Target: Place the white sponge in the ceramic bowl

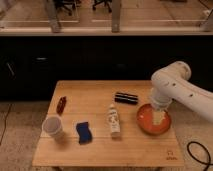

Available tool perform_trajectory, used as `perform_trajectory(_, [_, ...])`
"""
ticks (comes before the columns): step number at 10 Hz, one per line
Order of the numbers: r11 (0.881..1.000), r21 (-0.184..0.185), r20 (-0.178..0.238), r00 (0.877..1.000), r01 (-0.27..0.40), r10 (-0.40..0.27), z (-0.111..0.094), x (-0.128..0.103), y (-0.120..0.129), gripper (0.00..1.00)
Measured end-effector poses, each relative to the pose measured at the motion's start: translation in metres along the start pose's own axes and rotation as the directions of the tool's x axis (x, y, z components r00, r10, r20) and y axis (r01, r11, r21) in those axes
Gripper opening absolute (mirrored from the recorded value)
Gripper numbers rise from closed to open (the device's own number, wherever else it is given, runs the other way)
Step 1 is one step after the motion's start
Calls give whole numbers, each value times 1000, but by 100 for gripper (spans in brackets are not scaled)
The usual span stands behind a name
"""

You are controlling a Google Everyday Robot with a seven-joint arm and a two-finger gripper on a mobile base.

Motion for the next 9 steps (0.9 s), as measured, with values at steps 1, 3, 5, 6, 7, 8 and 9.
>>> perform_trajectory(1, [1000,-1,-7,1000,26,-26,-2,-15,-1,80])
perform_trajectory(3, [998,-5,-17,998,57,-57,-4,-26,-2,80])
perform_trajectory(5, [996,-15,-26,996,84,-84,-5,-43,-1,80])
perform_trajectory(6, [993,-13,-25,993,117,-117,-6,-64,-4,80])
perform_trajectory(7, [990,-14,-27,989,142,-143,-8,-79,-5,80])
perform_trajectory(8, [983,-13,-28,983,181,-181,-10,-97,-7,80])
perform_trajectory(9, [980,-14,-30,979,201,-201,-9,-104,-5,80])
